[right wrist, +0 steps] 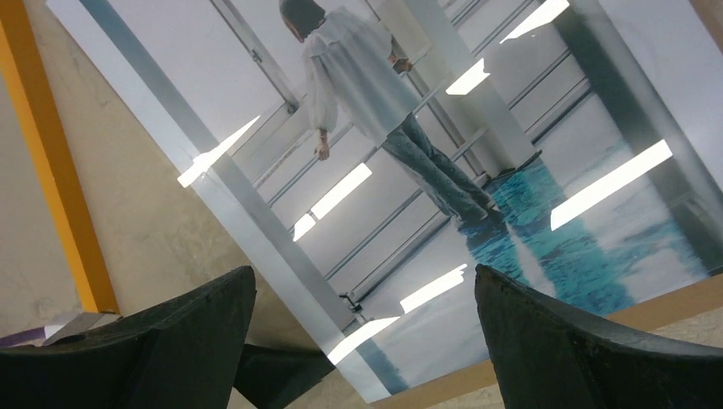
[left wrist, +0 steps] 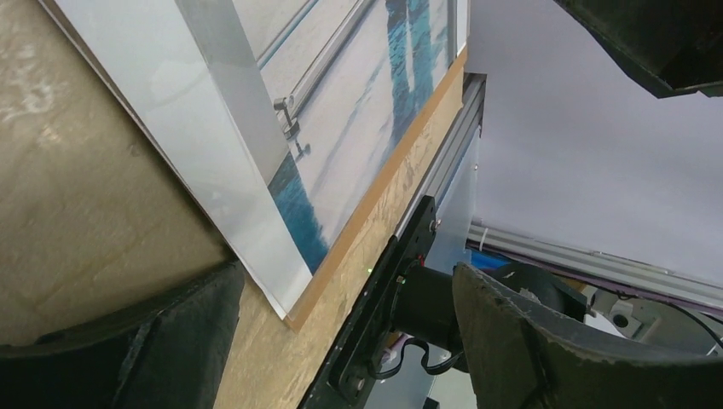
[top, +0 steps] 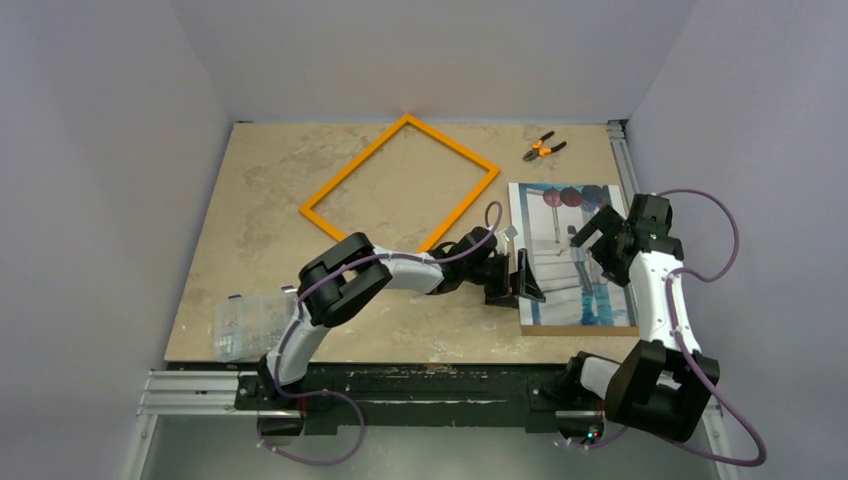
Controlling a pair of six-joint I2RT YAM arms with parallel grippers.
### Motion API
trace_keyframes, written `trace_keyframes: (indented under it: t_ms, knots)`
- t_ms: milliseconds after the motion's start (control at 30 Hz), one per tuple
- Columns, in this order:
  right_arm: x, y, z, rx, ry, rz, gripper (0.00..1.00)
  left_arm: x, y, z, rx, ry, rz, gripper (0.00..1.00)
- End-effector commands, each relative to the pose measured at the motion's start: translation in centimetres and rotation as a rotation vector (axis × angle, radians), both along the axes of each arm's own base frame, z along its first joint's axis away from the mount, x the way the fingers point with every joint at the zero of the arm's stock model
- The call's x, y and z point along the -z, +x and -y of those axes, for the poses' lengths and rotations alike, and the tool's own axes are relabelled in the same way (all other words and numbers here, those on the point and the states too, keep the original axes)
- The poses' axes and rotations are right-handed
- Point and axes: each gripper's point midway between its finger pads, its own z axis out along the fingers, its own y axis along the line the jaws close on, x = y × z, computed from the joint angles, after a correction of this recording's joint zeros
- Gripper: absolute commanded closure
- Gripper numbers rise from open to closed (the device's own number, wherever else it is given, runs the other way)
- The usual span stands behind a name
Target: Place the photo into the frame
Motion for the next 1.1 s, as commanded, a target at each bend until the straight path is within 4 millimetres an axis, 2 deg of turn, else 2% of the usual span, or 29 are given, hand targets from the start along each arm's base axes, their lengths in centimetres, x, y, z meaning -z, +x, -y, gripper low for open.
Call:
trace_keyframes:
  t_ms: [0, 100, 200, 267, 300, 433, 600, 667, 767, 900, 1000, 1067]
  knots:
    - [-0.5, -0.3, -1.2, -0.065, 0.031, 0.029, 0.01, 2.8, -0.6, 0.4, 0.031, 0.065, -0.001, 0.09]
    - [-0.9, -0.3, -1.7, -0.094, 0.047, 0.044, 0.01, 2.0, -0.6, 0.3, 0.052, 0.052, 0.033, 0.07]
    - [-1.4, -0.4, -2.4, -0.137, 0.062, 0.071, 0.01, 0.3, -0.1, -0.8, 0.044, 0.042, 0.111, 0.05]
    - [-1.9, -0.4, -2.9, -0.163, 0.065, 0.109, 0.01, -1.7, 0.6, -1.8, 0.029, 0.021, 0.177, 0.04]
    - [-2.1, -0.4, -3.0, -0.172, 0.067, 0.124, 0.01, -3.4, 1.0, -2.3, 0.019, -0.001, 0.213, 0.03]
    - [-2.6, -0.5, -3.8, -0.204, 0.087, 0.158, 0.01, -8.2, 2.8, -5.1, -0.034, -0.076, 0.322, 0.03]
    - [-2.7, -0.7, -4.9, -0.255, 0.122, 0.175, 0.01, -11.2, 4.9, -10.0, -0.123, -0.085, 0.409, 0.03]
    - [-2.7, -0.8, -5.4, -0.279, 0.138, 0.186, 0.01, -11.3, 5.9, -12.3, -0.166, -0.021, 0.448, 0.03]
    - [-3.0, -0.9, -6.6, -0.326, 0.175, 0.226, 0.01, -10.7, 6.8, -15.9, -0.209, 0.165, 0.538, 0.02]
    - [-2.8, -1.2, -7.7, -0.355, 0.210, 0.246, 0.01, -8.4, 7.6, -21.3, -0.241, 0.483, 0.598, 0.02]
    - [-2.2, -1.5, -8.3, -0.367, 0.228, 0.227, 0.01, -6.7, 8.7, -24.4, -0.270, 0.680, 0.631, 0.02]
    - [-1.9, -1.6, -8.9, -0.378, 0.229, 0.205, 0.01, -5.4, 9.0, -25.6, -0.257, 0.773, 0.627, 0.02]
